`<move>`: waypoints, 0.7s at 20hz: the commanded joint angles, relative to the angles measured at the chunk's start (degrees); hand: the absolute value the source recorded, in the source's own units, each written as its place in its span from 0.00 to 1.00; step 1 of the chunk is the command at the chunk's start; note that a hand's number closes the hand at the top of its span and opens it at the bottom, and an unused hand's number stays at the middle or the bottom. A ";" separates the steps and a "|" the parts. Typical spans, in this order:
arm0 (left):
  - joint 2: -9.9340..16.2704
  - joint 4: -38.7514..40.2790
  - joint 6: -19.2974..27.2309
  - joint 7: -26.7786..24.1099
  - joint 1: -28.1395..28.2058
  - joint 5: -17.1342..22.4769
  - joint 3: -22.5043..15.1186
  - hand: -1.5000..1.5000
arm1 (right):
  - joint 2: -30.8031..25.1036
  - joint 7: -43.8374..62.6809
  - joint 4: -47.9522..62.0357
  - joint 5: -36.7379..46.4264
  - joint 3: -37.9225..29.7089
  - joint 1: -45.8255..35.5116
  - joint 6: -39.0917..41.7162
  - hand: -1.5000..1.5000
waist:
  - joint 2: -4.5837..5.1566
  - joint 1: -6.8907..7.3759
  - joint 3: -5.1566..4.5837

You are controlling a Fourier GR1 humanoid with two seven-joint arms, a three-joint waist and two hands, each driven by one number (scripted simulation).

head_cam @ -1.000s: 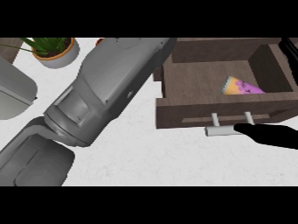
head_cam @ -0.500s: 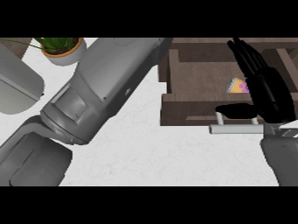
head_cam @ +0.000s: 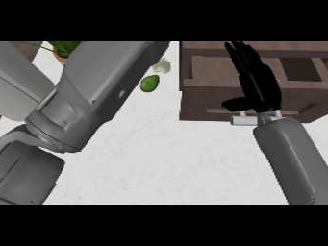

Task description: Pick up the can, place it into the drawer and close the drawer

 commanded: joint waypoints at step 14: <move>5.89 -10.35 -1.55 5.46 8.70 -3.09 -1.78 0.00 | 2.31 -2.10 37.27 6.55 -9.15 -25.24 -21.93 0.00 | 0.40 3.08 0.01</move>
